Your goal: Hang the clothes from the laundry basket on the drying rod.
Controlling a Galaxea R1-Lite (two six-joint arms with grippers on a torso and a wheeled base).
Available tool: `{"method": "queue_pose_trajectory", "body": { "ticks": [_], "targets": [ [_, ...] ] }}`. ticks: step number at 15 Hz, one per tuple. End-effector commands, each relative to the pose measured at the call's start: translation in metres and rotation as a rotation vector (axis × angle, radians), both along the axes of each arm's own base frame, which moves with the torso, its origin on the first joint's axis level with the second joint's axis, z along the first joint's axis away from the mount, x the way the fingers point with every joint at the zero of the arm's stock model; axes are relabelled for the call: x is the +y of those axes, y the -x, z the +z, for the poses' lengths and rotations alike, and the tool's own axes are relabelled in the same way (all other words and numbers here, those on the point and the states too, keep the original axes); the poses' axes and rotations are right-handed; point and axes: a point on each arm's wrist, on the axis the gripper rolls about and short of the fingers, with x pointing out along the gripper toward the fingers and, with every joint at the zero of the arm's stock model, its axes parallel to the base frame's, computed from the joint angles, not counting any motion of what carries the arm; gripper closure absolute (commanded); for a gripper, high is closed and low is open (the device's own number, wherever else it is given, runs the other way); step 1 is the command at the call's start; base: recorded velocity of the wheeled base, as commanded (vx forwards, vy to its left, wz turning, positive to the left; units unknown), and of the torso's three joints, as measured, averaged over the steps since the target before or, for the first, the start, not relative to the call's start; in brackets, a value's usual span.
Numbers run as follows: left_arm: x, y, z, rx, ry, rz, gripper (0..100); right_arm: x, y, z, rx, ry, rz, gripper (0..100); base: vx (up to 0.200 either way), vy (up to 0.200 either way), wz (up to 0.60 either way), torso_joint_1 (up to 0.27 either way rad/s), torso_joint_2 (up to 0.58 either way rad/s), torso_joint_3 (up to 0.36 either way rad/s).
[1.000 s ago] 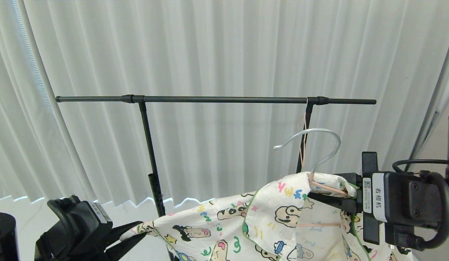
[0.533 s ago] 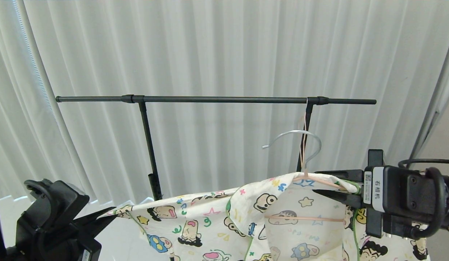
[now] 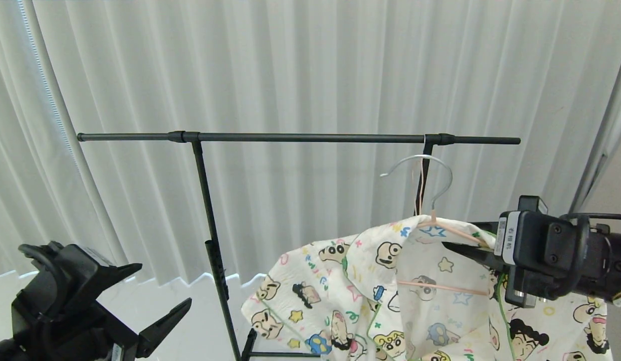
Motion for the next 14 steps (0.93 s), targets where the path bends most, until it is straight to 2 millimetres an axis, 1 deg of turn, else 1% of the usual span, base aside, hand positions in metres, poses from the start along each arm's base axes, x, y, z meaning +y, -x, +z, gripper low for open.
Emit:
{"method": "queue_pose_trajectory", "body": {
  "ticks": [1, 3, 5, 7, 9, 12, 14],
  "targets": [
    [0.0, 0.0, 0.007, -0.032, 0.01, -0.003, 0, -0.003, -0.008, -0.001, 0.008, 0.019, -0.061, 100, 0.0, 0.0, 0.0, 0.0, 0.0, 0.0],
    [0.0, -0.001, 0.01, -0.046, 0.013, -0.002, 0, -0.01, -0.02, 0.003, 0.025, 0.065, -0.181, 100, 0.0, 0.0, 0.0, 0.0, 0.0, 0.0],
    [0.0, -0.001, 0.014, -0.066, 0.006, -0.003, 0, -0.016, -0.036, 0.011, 0.045, 0.093, -0.29, 100, 0.0, 0.0, 0.0, 0.0, 0.0, 0.0],
    [0.0, -0.002, 0.016, -0.082, -0.017, -0.008, 0, -0.015, -0.054, 0.016, 0.046, 0.097, -0.402, 100, 0.0, 0.0, 0.0, 0.0, 0.0, 0.0],
    [0.0, 0.0, 0.017, -0.091, -0.018, -0.009, 0, -0.011, -0.065, 0.02, 0.046, 0.092, -0.487, 100, 0.0, 0.0, 0.0, 0.0, 0.0, 0.0],
    [0.001, 0.0, 0.019, -0.097, -0.008, -0.002, 0, -0.009, -0.072, 0.022, 0.065, 0.11, -0.561, 100, 0.0, 0.0, 0.0, 0.0, 0.0, 0.0],
    [0.001, 0.0, 0.019, -0.098, -0.008, -0.002, 0, -0.008, -0.073, 0.022, 0.066, 0.112, -0.566, 100, 0.2, 0.0, 0.0, 0.0, 0.0, 0.002]
  ]
}}
